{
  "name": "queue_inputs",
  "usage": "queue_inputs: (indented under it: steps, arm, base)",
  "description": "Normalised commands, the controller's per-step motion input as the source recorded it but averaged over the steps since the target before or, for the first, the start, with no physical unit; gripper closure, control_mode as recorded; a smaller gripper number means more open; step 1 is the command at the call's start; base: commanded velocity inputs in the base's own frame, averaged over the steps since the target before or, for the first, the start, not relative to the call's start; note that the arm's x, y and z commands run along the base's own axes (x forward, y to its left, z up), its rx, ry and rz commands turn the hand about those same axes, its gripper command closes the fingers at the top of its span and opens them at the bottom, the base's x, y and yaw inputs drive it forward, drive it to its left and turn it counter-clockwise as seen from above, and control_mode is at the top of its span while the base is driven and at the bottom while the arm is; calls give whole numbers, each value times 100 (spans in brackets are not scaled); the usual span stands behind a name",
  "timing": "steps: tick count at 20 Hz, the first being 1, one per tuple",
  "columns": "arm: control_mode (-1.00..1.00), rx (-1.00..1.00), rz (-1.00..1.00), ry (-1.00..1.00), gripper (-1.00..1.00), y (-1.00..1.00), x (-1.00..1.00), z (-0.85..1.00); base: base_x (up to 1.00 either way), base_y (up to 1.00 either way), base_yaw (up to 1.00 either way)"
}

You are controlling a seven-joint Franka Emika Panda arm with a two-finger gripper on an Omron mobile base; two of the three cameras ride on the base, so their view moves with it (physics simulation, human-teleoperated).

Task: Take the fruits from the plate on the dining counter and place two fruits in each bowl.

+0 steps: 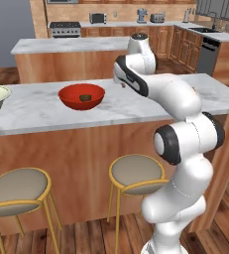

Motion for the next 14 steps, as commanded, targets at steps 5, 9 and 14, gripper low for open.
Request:
queue_inputs:
  steps: [5, 9, 14]
  arm:
    - [-100, 0, -3, 0, -100, -100, -21, 0]
    - [-100, 0, -2, 0, -100, -100, -16, -10]
    - [-100, 0, 0, 0, -100, -100, -4, -7]
  base:
    - [0, 0, 0]
    - [0, 0, 0]
    - [0, 0, 0]
